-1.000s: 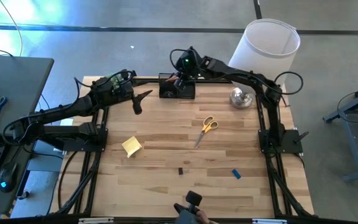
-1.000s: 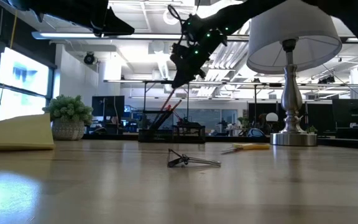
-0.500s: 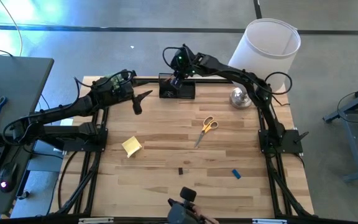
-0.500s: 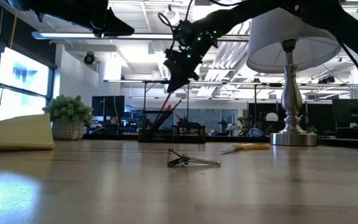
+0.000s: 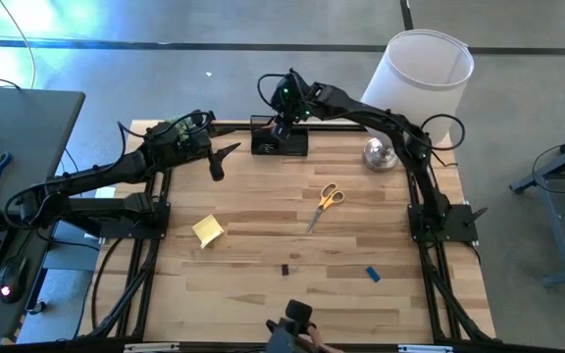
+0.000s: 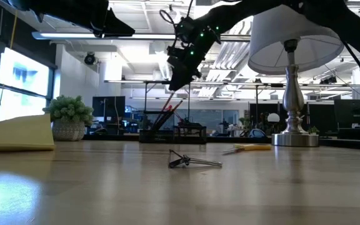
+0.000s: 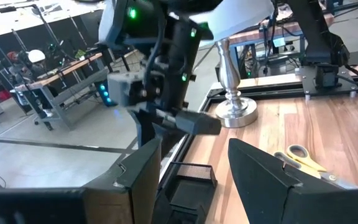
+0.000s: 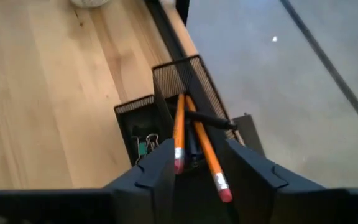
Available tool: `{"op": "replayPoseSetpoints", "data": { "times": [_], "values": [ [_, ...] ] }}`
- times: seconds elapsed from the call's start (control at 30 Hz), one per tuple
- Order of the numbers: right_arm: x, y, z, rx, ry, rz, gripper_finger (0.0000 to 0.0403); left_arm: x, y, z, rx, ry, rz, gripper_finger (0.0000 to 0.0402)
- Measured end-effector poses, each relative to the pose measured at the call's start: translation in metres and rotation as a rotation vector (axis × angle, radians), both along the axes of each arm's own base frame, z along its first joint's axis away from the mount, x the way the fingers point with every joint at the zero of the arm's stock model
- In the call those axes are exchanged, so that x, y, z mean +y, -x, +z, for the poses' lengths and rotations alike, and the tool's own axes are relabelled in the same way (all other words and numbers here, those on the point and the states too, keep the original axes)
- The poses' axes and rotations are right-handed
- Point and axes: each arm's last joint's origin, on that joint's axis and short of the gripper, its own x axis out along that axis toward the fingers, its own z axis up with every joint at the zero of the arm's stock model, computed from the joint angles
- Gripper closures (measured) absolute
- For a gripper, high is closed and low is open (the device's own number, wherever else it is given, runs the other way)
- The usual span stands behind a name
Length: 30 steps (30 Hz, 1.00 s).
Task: Pick and place office supplies into organizer
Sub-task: Put the orange pencil into the top left slot of the desk organizer, then put the sticky notes into the right slot of the desk organizer
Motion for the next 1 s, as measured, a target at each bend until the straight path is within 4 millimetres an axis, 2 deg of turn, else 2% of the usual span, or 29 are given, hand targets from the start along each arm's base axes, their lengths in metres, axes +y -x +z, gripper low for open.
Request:
{"op": "replayPoseSetpoints", "data": {
  "times": [0.2,0.33,0.47,0.6,0.73,0.83,1.0],
  "values": [
    [0.018,0.005,0.029,-0.016,0.082,-0.015,0.0237,0.000,0.000,0.000,0.002,0.002,0.000,0.0222],
    [0.036,0.007,0.038,-0.026,0.008,0.059,0.0235,0.000,0.000,-0.001,0.006,0.004,0.000,0.0222],
    [0.063,0.004,0.029,0.042,-0.134,0.156,0.0245,0.000,0.000,-0.002,0.019,0.012,0.000,0.0222],
    [0.092,-0.002,0.011,0.141,-0.149,0.208,0.0263,-0.001,0.003,-0.002,0.085,0.051,0.022,0.0222],
    [0.123,-0.004,-0.004,0.141,-0.131,0.287,0.0284,-0.004,0.008,0.007,0.149,0.120,0.044,0.0222],
    [0.139,0.010,-0.021,0.149,-0.150,0.299,0.0301,-0.006,0.011,0.009,0.174,0.157,0.041,0.0222],
    [0.152,0.054,-0.035,0.077,-0.170,0.234,0.0321,-0.006,0.011,0.007,0.190,0.172,0.033,0.0222]
  ]
}}
